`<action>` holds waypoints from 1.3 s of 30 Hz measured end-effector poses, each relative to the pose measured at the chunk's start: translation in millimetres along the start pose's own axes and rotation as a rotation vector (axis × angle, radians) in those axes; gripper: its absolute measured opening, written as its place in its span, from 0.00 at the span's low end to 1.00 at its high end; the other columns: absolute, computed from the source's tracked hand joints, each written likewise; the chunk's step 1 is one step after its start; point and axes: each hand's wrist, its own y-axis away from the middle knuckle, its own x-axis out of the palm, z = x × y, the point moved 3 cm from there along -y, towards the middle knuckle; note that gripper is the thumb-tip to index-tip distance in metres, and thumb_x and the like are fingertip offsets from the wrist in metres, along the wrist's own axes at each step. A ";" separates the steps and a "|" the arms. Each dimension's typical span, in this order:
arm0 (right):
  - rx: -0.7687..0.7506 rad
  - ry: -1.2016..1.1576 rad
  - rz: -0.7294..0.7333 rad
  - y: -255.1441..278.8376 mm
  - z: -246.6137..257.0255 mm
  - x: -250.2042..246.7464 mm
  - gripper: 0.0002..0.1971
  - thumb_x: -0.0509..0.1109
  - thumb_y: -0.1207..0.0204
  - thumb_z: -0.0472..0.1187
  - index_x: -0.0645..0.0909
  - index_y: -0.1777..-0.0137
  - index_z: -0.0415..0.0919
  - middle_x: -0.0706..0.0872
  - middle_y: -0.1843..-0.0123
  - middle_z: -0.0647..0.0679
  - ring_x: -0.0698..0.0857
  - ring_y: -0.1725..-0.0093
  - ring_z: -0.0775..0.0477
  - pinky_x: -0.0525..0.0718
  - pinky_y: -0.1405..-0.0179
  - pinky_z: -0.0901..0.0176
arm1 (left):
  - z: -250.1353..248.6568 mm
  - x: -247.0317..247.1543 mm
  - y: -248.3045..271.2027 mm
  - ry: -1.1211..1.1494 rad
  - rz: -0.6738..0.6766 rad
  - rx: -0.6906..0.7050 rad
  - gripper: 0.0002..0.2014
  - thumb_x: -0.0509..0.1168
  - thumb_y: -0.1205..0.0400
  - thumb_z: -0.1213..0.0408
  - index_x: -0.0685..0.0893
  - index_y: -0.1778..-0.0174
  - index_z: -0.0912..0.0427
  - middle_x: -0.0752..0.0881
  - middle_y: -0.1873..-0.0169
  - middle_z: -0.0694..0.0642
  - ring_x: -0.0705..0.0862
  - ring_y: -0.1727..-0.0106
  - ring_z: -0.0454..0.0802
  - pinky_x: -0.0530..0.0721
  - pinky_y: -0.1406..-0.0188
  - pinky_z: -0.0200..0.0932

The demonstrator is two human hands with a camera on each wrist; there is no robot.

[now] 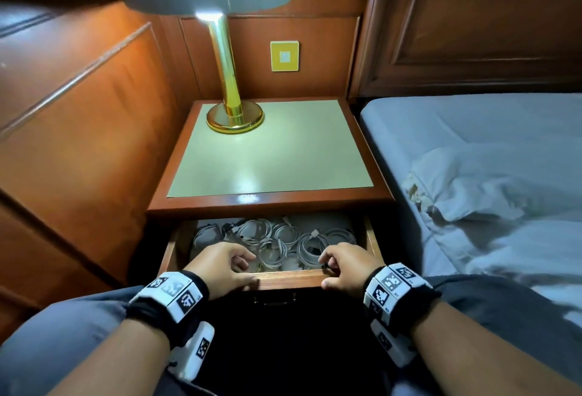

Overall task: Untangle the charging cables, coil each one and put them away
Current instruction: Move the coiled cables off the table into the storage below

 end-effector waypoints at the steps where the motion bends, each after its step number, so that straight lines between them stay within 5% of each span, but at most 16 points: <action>1: -0.007 -0.002 -0.005 0.2 1.1 2.1 0.25 0.79 0.27 0.52 0.79 0.31 0.49 0.83 0.37 0.51 0.83 0.36 0.51 0.79 0.34 0.60 | -0.2 2.7 2.3 -0.004 0.005 0.005 0.18 0.82 0.28 0.54 0.88 0.43 0.47 0.89 0.54 0.45 0.89 0.53 0.41 0.85 0.51 0.28; 11: 0.001 -0.060 -0.070 15.9 6.7 18.1 0.24 0.76 0.26 0.56 0.79 0.32 0.53 0.78 0.34 0.48 0.82 0.34 0.48 0.79 0.31 0.53 | -2.0 4.8 25.3 -0.018 0.016 -0.022 0.16 0.81 0.28 0.57 0.87 0.46 0.44 0.89 0.53 0.45 0.89 0.54 0.41 0.87 0.49 0.34; 15: -0.003 -0.050 -0.116 21.6 9.6 24.6 0.21 0.76 0.24 0.53 0.80 0.32 0.51 0.77 0.34 0.46 0.81 0.33 0.45 0.78 0.30 0.54 | 0.5 12.9 30.9 -0.061 0.019 -0.029 0.17 0.81 0.27 0.57 0.88 0.44 0.47 0.90 0.55 0.43 0.88 0.55 0.39 0.83 0.55 0.28; 20: 0.005 0.007 -0.156 17.8 10.5 29.7 0.16 0.72 0.21 0.48 0.81 0.34 0.51 0.78 0.34 0.46 0.80 0.32 0.43 0.76 0.28 0.52 | 5.9 17.0 26.9 -0.109 -0.027 -0.018 0.17 0.81 0.29 0.58 0.89 0.45 0.50 0.87 0.61 0.41 0.84 0.61 0.38 0.86 0.50 0.36; 26: 0.005 0.141 -0.130 10.5 13.6 29.4 0.19 0.75 0.24 0.50 0.80 0.35 0.54 0.78 0.35 0.47 0.79 0.31 0.41 0.78 0.30 0.46 | 4.2 15.0 18.3 -0.171 -0.011 -0.006 0.13 0.82 0.30 0.59 0.88 0.52 0.46 0.85 0.63 0.40 0.83 0.61 0.39 0.83 0.55 0.35; 34: -0.137 0.457 -0.038 -8.4 26.0 17.8 0.16 0.75 0.28 0.49 0.75 0.43 0.54 0.80 0.39 0.51 0.81 0.36 0.42 0.75 0.39 0.49 | -1.2 14.2 9.5 -0.331 0.071 0.026 0.14 0.79 0.29 0.61 0.82 0.54 0.43 0.84 0.55 0.44 0.85 0.49 0.48 0.84 0.48 0.40; 39: -0.170 0.451 -0.068 -11.2 29.7 10.2 0.16 0.74 0.29 0.52 0.76 0.42 0.56 0.79 0.40 0.54 0.82 0.37 0.46 0.71 0.43 0.54 | -3.6 11.9 -1.3 -0.415 0.114 0.034 0.13 0.73 0.28 0.64 0.80 0.55 0.43 0.82 0.56 0.45 0.85 0.52 0.49 0.88 0.49 0.47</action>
